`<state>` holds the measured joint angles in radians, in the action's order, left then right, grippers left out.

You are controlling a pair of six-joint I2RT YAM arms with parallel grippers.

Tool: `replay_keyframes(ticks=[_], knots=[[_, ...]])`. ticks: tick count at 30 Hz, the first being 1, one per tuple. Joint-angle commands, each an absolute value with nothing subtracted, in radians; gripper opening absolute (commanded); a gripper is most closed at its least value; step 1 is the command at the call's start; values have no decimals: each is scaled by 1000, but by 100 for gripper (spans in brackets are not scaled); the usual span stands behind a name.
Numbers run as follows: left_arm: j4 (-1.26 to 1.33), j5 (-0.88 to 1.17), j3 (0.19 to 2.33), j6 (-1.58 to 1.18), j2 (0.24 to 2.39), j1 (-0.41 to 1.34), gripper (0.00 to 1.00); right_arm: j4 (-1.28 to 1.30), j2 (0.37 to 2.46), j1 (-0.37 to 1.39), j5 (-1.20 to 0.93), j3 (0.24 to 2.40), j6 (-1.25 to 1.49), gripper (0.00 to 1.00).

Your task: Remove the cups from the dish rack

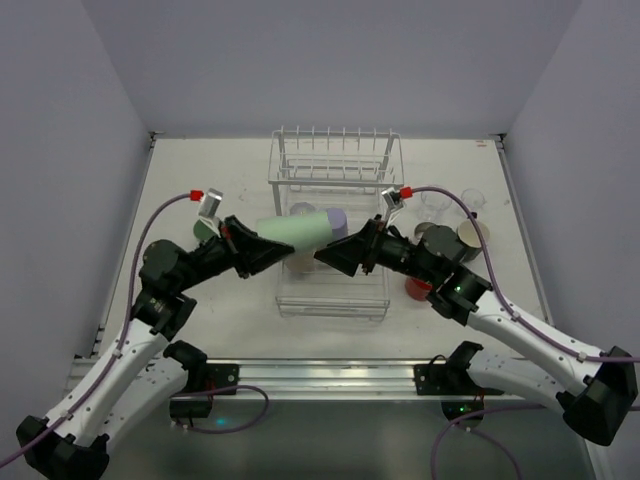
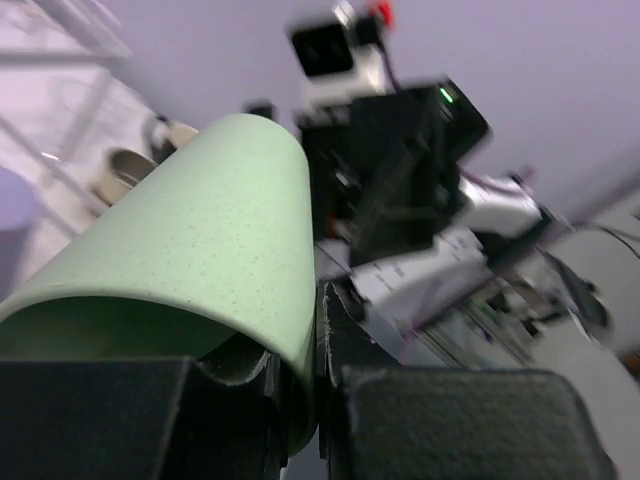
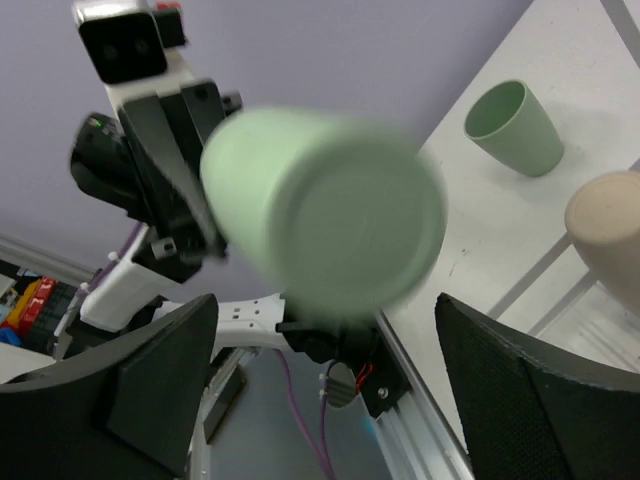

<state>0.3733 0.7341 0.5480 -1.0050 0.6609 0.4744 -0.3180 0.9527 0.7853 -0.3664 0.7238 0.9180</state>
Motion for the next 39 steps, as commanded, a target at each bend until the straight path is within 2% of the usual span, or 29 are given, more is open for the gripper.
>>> replay_keyframes(ticks=[1,4,7,11,14,16,17,22,26,32,34,35,36,39], knots=[[-3,412,742,-717,672,462,0,-247,881,802,-312,721,842,94],[-319,168,937,-574,693,460,0,-154,809,804,-249,710,781,99],[-585,-111,1122,-485,759,460,0,-63,750,804,-201,704,718,99],[-808,-499,1308,-416,868,459,0,87,698,804,-152,719,637,99],[-871,-593,1363,-385,942,419,0,165,672,804,-118,744,580,99],[-873,-572,1385,-344,1007,305,0,189,666,804,-115,758,548,99],[-856,-399,1370,-301,1075,131,0,245,669,804,-132,778,522,99],[-821,-258,1301,-291,1187,-61,0,288,663,804,-124,782,486,99],[-825,-268,1286,-305,1290,-127,0,317,669,804,-114,787,471,99],[-822,-140,1244,-310,1457,-179,4,322,756,804,-141,818,449,99],[-801,-129,1211,-308,1498,-186,7,324,787,804,-143,825,442,99],[-795,-102,1200,-308,1512,-189,10,324,795,804,-141,827,440,99],[-784,-83,1190,-307,1540,-195,17,325,799,804,-137,828,439,99],[-801,-90,1167,-299,1604,-199,23,333,816,804,-126,839,436,99]])
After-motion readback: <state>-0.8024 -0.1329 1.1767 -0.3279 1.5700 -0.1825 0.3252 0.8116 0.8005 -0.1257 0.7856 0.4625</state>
